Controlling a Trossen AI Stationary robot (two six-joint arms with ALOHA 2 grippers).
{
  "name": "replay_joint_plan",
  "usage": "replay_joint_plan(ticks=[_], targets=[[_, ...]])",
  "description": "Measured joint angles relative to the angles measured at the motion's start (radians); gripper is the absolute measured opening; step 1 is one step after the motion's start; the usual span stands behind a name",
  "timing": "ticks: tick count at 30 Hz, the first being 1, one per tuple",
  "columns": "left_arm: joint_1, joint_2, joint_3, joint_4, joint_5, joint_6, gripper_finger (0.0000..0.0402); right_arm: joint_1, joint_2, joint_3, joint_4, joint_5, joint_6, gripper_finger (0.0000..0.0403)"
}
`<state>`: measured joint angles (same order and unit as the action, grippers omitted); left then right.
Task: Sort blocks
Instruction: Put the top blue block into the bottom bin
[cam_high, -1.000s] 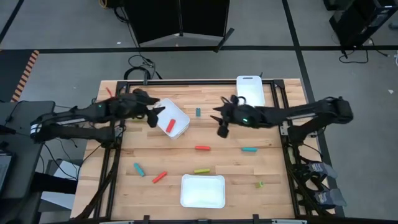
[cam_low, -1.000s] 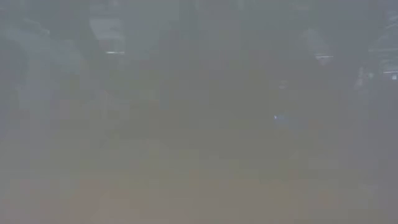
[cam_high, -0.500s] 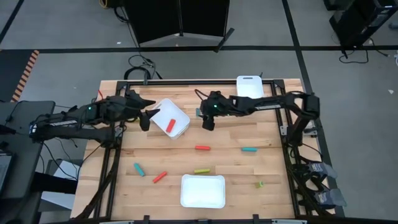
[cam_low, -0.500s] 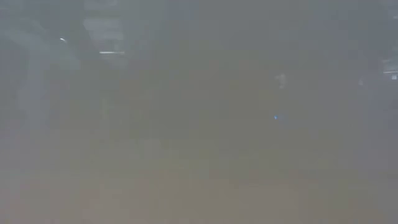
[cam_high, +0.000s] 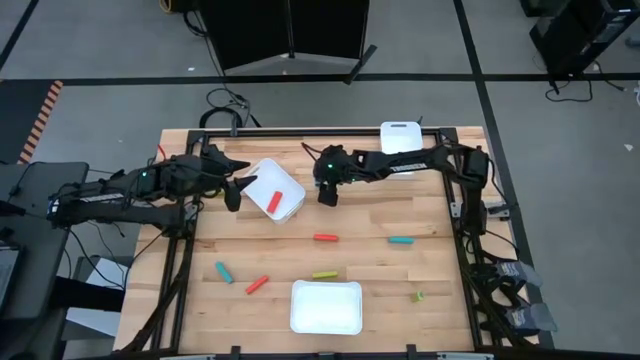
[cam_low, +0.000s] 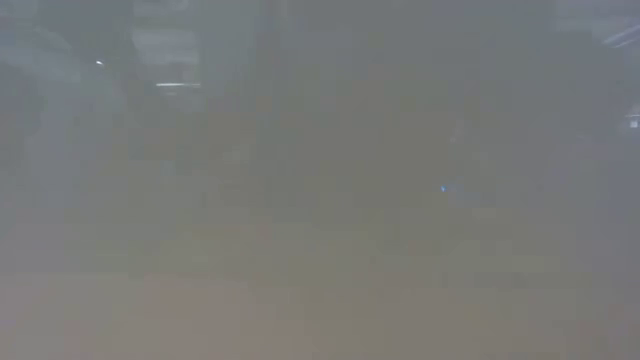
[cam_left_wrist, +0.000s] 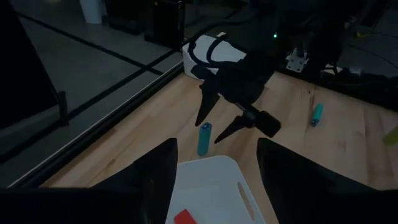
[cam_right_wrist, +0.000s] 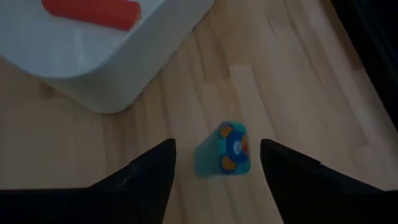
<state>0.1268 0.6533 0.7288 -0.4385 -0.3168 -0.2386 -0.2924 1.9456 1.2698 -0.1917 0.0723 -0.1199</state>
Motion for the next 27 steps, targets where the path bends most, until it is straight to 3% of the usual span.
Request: replay_joint_plan(ticks=[6, 18, 27], targets=[[0.000, 0.000, 0.000, 0.000, 0.000, 0.003, 0.0227, -0.013, 0.019, 0.004, -0.008, -0.025, 0.009, 0.0214], [0.000, 0.000, 0.000, 0.000, 0.000, 0.003, 0.0227, -0.022, 0.017, 0.006, 0.025, -0.046, -0.012, 0.0091], [0.000, 0.000, 0.000, -0.001, 0.000, 0.003, 0.0227, -0.022, 0.011, 0.005, 0.013, -0.049, -0.035, 0.0074]])
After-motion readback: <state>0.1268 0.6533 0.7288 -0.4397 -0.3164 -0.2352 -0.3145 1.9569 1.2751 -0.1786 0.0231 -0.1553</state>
